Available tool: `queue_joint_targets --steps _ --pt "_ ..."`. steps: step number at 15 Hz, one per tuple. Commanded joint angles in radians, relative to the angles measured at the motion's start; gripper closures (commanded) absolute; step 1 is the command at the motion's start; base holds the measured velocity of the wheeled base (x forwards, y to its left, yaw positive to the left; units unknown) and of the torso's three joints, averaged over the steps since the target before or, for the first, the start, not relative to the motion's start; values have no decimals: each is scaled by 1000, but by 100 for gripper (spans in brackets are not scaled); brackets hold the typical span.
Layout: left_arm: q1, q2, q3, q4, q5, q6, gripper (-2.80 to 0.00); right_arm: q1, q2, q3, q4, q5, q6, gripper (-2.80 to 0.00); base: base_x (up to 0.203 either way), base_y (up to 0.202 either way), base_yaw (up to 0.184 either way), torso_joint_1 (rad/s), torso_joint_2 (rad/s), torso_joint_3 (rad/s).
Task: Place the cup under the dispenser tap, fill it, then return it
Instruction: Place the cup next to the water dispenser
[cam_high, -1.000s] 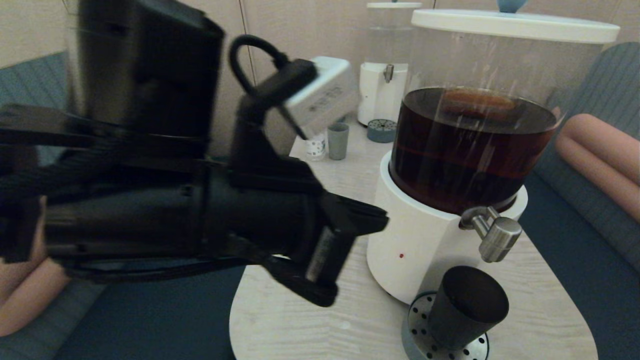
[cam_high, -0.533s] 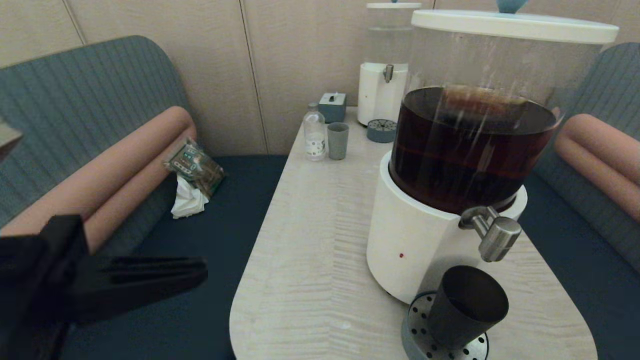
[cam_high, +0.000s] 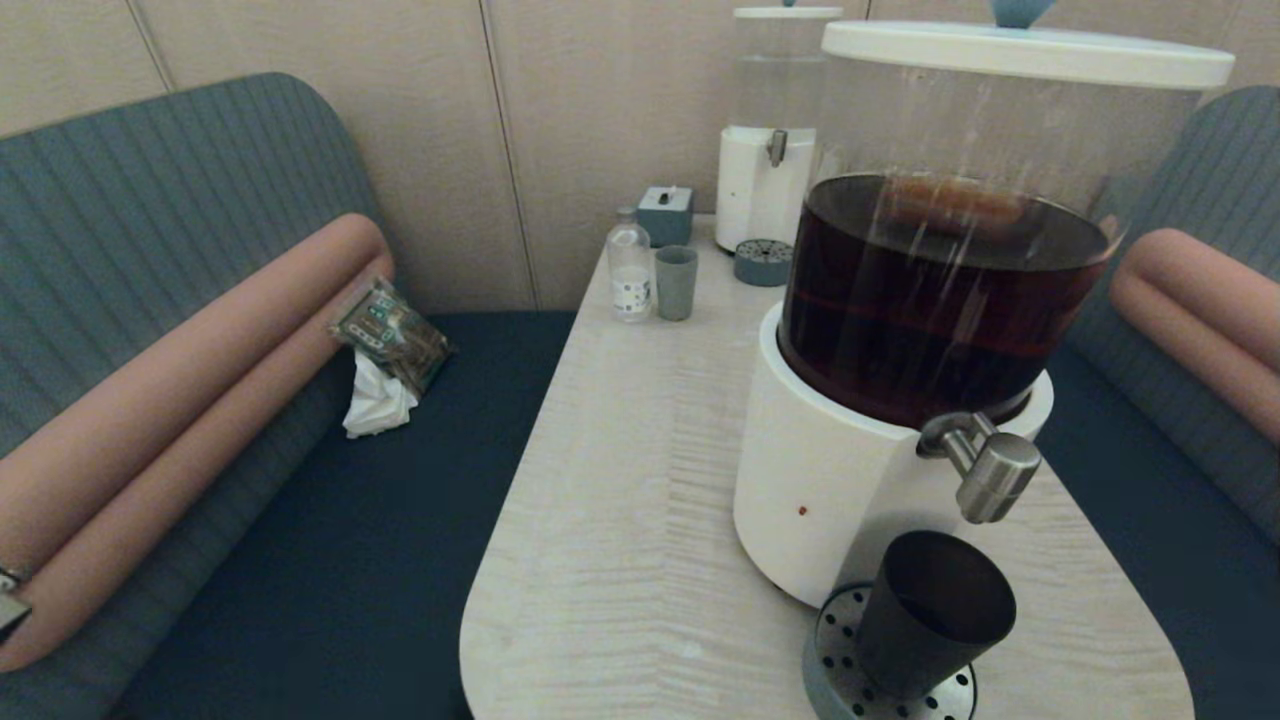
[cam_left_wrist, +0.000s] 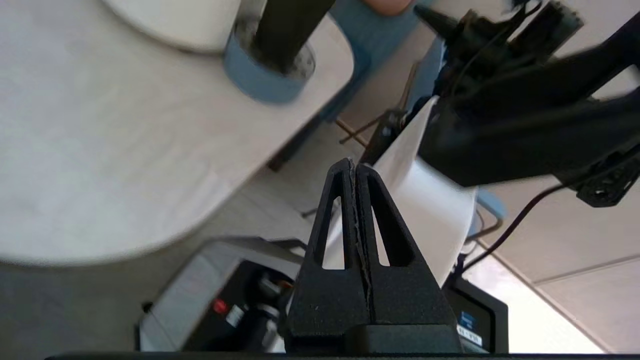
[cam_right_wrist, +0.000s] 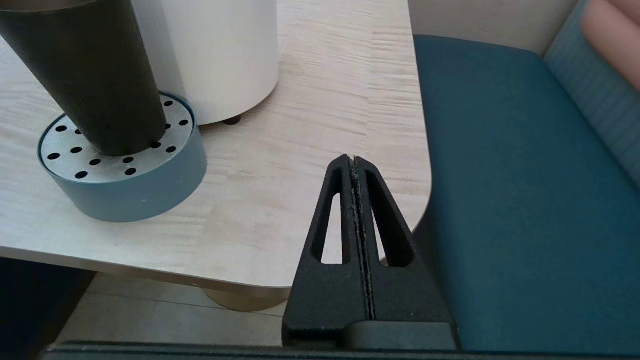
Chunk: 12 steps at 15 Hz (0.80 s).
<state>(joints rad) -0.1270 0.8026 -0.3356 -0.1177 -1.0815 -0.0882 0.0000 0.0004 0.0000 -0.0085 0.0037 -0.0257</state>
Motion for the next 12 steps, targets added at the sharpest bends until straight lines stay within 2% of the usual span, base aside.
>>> queue_joint_targets --steps 1,4,8,12 --pt "15 -1 62 -32 -7 9 0 0 -5 8 0 1 0 0 0 0 0 0 0 0" --pt "32 40 104 -190 -2 19 0 0 -5 8 -1 -1 0 0 0 0 0 0 0 0" --pt "36 119 111 -231 -2 22 0 0 -5 8 0 0 0 0 0 0 0 0 0 0" --pt "36 244 122 -335 0 27 0 0 -5 8 -1 0 0 0 0 0 0 0 0 0"
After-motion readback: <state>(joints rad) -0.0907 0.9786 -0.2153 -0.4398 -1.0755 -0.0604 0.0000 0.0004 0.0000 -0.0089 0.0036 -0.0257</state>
